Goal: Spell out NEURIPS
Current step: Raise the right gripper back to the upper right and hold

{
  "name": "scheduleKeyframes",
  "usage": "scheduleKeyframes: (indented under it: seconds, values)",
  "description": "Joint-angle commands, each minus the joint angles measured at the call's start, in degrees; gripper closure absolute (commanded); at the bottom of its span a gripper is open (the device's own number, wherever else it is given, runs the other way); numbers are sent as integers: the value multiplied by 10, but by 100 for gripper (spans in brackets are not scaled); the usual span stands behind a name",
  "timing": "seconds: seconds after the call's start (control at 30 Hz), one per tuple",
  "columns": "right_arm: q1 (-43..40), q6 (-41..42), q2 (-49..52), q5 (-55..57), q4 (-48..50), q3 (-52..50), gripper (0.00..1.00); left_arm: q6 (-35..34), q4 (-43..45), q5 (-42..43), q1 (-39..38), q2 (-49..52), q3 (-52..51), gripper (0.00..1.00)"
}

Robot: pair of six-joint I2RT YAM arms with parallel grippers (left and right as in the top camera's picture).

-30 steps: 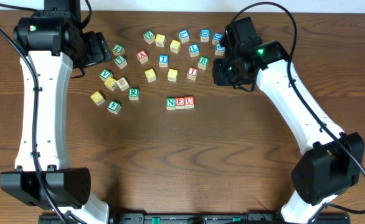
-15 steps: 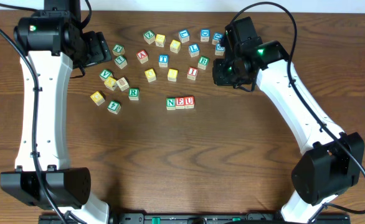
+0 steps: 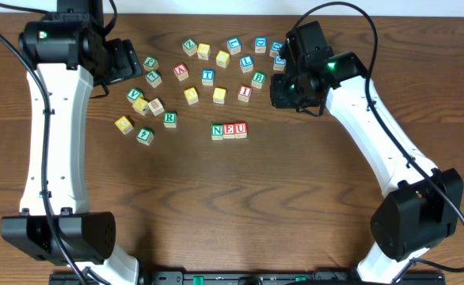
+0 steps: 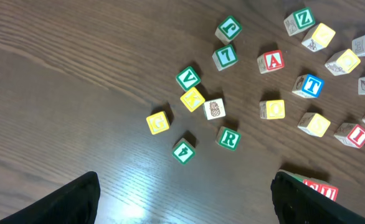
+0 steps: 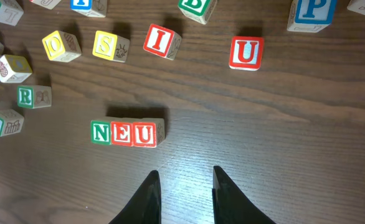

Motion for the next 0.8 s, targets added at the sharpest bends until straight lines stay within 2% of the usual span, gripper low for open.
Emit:
scheduleKeyframes:
  seconds: [0.0, 0.77]
  values:
    - [-4, -7, -14, -2, 1, 11, 78, 1, 2, -1, 1, 8, -2, 13]
    - [-4, -6, -14, -2, 5, 11, 75, 0, 3, -1, 1, 8, -2, 13]
